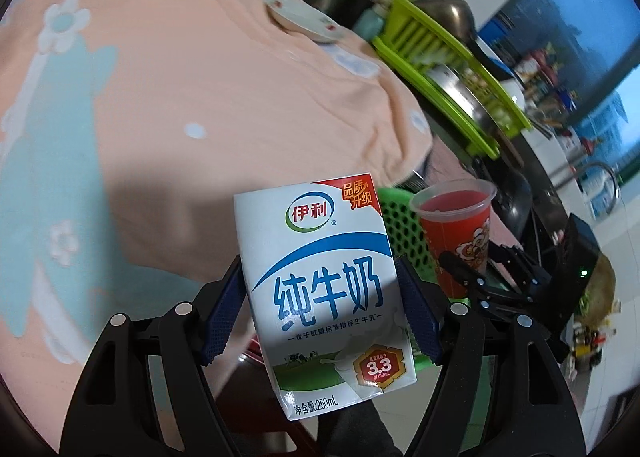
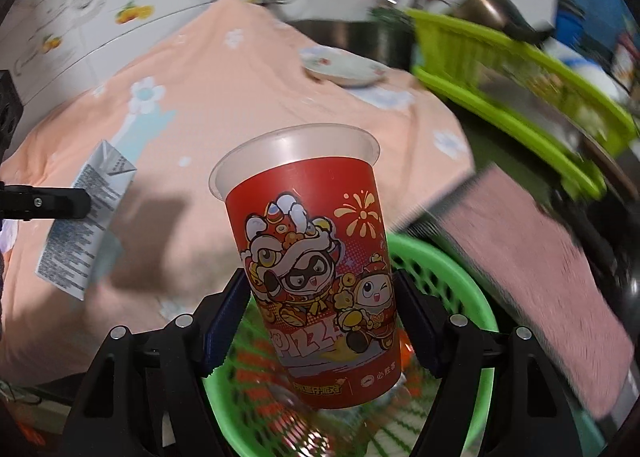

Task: Collect trash
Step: 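Carry the milk carton and red cup over the green basket and release both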

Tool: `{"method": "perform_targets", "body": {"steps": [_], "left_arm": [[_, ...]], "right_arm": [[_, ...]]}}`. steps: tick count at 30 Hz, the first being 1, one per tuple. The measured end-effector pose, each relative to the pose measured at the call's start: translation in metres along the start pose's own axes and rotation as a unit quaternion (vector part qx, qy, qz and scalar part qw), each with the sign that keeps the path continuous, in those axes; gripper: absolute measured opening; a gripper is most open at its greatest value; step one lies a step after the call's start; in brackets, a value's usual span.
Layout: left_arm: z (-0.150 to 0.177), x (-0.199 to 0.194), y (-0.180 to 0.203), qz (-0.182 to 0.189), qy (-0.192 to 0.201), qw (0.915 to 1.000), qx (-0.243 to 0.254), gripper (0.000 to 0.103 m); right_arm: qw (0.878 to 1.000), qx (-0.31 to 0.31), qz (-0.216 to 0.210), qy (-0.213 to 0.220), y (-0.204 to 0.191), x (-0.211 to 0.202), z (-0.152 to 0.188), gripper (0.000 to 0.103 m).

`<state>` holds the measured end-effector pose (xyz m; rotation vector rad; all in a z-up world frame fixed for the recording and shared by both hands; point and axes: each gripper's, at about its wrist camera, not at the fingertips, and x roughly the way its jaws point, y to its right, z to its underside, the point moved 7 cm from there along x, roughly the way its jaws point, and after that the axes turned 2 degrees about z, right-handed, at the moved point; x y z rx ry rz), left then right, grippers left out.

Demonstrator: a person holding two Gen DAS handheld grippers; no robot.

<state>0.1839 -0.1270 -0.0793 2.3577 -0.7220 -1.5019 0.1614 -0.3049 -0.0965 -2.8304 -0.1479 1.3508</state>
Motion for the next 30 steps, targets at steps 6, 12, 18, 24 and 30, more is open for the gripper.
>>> {"method": "perform_targets", "body": {"steps": [6,12,18,24,30], "left_arm": [[0.011,0.022,0.031,0.012,-0.019,0.9996,0.018,0.072],[0.017,0.044,0.062,0.014,-0.035,0.9983,0.043,0.072],[0.018,0.056,0.080,0.010,-0.042,0.9972,0.061,0.072],[0.020,0.071,0.094,0.008,-0.053,0.9955,0.078,0.072],[0.021,0.088,0.098,-0.001,-0.061,0.9945,0.085,0.072]], "right_arm": [[0.999,0.040,0.026,-0.021,0.038,-0.001,0.040,0.070],[0.996,0.075,0.034,-0.030,0.062,-0.002,0.063,0.071],[0.995,0.092,0.032,-0.025,0.073,-0.008,0.073,0.071],[0.995,0.095,0.027,-0.014,0.074,-0.021,0.077,0.072],[0.995,0.095,0.028,0.000,0.074,-0.036,0.079,0.077]]}}
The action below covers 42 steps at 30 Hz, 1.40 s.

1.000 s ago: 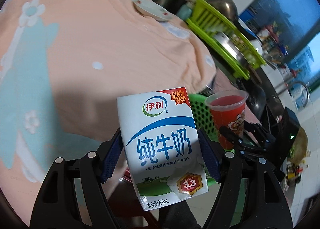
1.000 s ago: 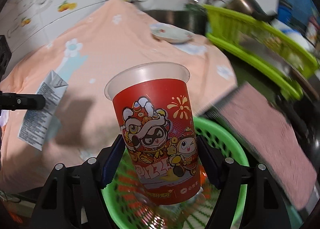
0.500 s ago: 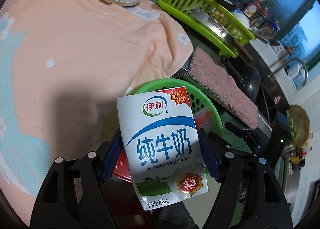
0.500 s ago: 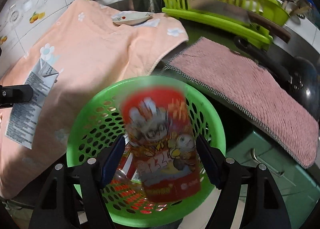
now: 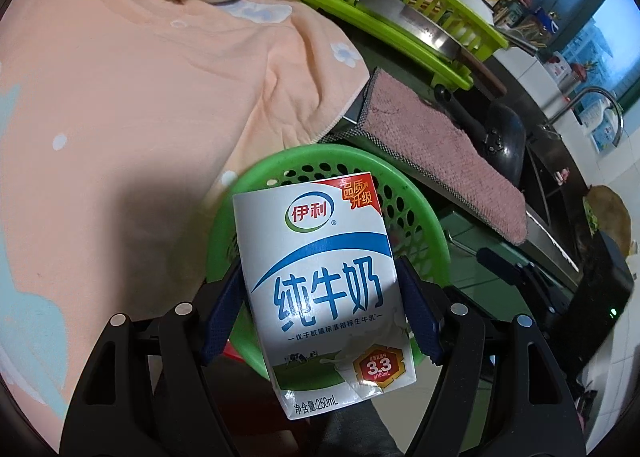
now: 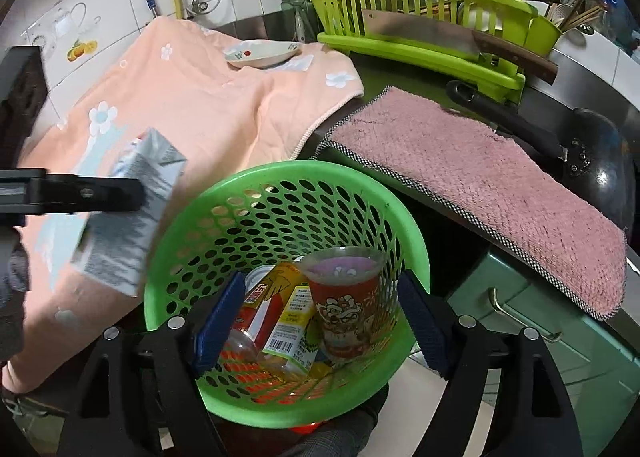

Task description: Collect trash

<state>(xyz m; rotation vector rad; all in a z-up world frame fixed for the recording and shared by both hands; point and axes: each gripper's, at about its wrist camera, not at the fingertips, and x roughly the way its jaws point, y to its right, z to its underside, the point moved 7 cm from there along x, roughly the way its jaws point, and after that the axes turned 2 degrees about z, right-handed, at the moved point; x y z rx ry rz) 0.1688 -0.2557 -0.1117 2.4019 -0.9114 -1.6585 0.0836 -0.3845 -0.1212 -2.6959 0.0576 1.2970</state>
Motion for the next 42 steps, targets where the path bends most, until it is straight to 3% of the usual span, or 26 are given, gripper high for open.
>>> {"method": "perform_targets", "body": {"steps": [7,23,42], "left_arm": [[0.002,0.016,0.002,-0.007,-0.014,0.9998,0.010,0.072],[0.006,0.031,0.007,-0.017,-0.014,0.9994,0.027,0.073],[0.010,-0.038,-0.026,-0.059,0.083,0.9941,0.038,0.088]], "right_arm": [[1.000,0.003,0.001,0.007,-0.001,-0.009,0.006,0.083],[0.999,0.028,-0.016,0.003,-0.005,-0.012,0.022,0.084],[0.999,0.025,-0.036,0.024,-0.034,-0.024,0.017,0.086]]}}
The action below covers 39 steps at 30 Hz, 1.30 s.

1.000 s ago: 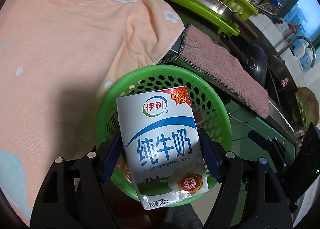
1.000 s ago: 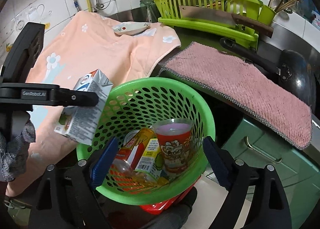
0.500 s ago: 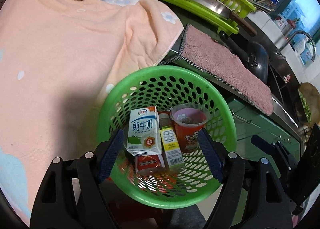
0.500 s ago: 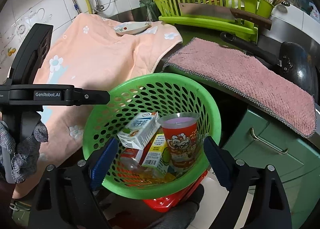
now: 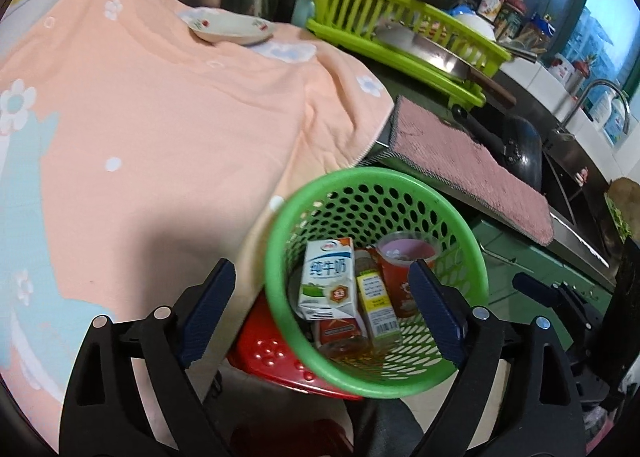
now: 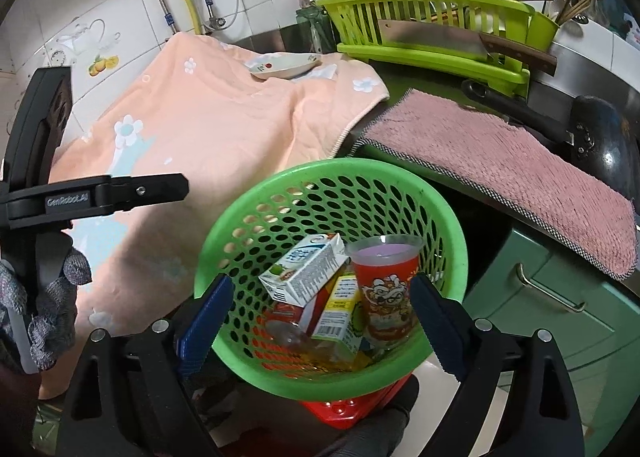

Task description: Collect trash

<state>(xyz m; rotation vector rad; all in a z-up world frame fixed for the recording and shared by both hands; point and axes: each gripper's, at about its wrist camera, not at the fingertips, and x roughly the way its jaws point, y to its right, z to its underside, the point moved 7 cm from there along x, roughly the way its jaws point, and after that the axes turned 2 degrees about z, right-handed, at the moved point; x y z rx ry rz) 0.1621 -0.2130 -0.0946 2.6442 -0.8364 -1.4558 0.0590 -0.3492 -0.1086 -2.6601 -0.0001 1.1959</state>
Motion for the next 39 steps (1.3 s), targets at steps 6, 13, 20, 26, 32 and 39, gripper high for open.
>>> {"method": "perform_targets", "body": {"steps": [6,13,20,26,32,39], "left_arm": [[0.002,-0.028,-0.018,-0.030,0.034,0.9989,0.006,0.093],[0.006,-0.063,-0.037,-0.076,0.084,0.9935,0.013,0.097],[0.013,-0.095,-0.054,-0.097,0.112,0.9890,0.003,0.098],[0.021,-0.112,-0.066,-0.114,0.125,0.9855,0.000,0.098],[0.027,-0.128,-0.076,-0.134,0.142,0.9807,-0.001,0.098],[0.033,-0.143,-0.091,-0.149,0.157,0.9762,-0.013,0.098]], "right_arm": [[1.000,-0.002,-0.004,0.006,-0.011,-0.003,-0.001,0.087],[1.000,-0.007,-0.013,0.015,-0.023,-0.006,-0.006,0.090],[0.999,-0.017,-0.021,0.022,-0.035,-0.009,-0.014,0.091],[0.999,-0.023,-0.022,0.031,-0.045,-0.015,-0.021,0.091],[0.998,-0.034,-0.022,0.038,-0.055,-0.021,-0.026,0.092],[0.997,-0.052,-0.026,0.045,-0.072,-0.022,-0.033,0.092]]}}
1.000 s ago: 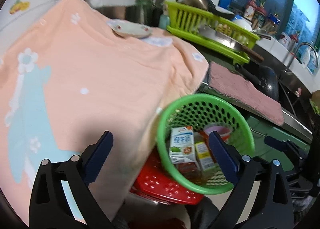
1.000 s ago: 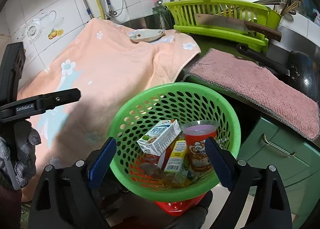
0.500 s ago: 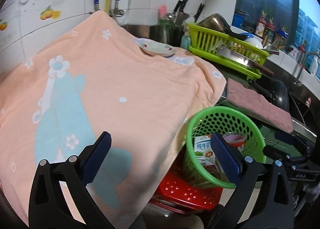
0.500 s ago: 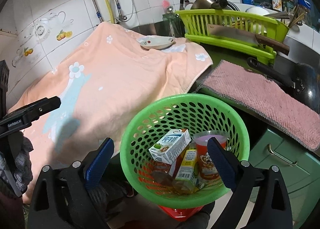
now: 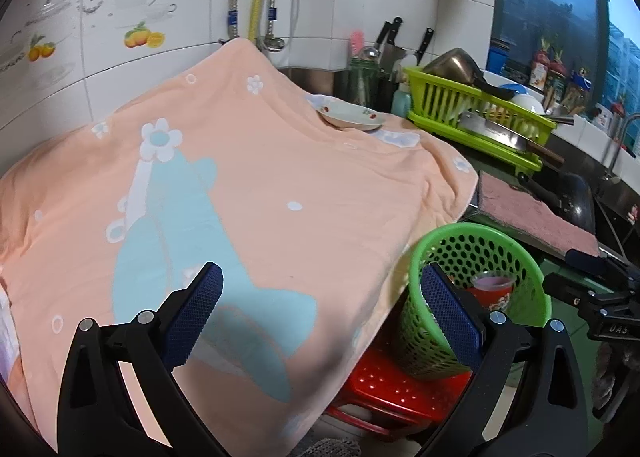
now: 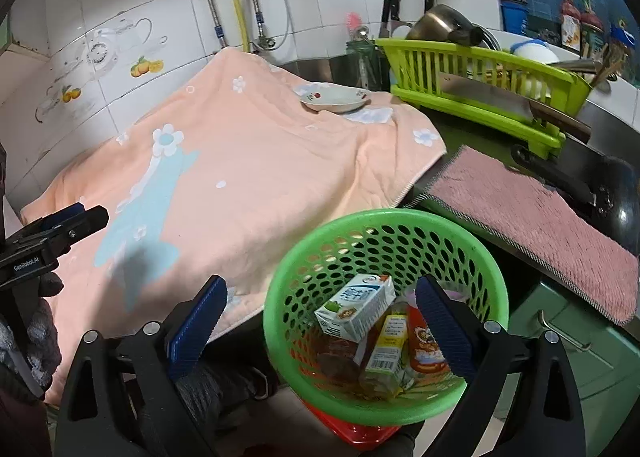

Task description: Collect trash

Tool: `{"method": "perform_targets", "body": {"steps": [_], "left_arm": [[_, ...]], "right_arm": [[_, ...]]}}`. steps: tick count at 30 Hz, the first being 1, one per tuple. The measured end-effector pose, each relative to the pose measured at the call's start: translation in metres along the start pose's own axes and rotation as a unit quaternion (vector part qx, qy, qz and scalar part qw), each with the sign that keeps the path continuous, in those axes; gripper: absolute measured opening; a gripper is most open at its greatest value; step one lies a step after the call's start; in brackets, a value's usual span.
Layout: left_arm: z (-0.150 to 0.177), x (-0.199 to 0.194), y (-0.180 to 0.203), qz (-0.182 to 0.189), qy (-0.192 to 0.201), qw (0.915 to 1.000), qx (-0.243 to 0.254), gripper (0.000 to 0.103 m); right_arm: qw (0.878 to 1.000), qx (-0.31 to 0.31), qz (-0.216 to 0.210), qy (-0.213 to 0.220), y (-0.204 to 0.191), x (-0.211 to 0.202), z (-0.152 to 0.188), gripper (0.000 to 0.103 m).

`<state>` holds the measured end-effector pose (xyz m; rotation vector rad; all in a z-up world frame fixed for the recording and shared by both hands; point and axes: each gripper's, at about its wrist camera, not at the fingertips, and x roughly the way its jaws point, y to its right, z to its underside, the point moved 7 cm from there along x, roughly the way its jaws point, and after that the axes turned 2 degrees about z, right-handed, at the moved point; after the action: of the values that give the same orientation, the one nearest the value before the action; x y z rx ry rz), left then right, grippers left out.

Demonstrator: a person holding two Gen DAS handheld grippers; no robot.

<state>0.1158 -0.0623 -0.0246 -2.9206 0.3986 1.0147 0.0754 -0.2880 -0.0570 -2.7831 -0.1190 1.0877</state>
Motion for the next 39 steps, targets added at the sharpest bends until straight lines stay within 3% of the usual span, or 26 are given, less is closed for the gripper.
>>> {"method": "perform_targets", "body": {"steps": [39], "left_arm": [[0.006,-0.014,-0.025,-0.036,0.017,0.9992,-0.010,0.098]], "right_arm": [[1.000,-0.027,0.001,0.012,-0.034,0.010,-0.007,0.093]]}}
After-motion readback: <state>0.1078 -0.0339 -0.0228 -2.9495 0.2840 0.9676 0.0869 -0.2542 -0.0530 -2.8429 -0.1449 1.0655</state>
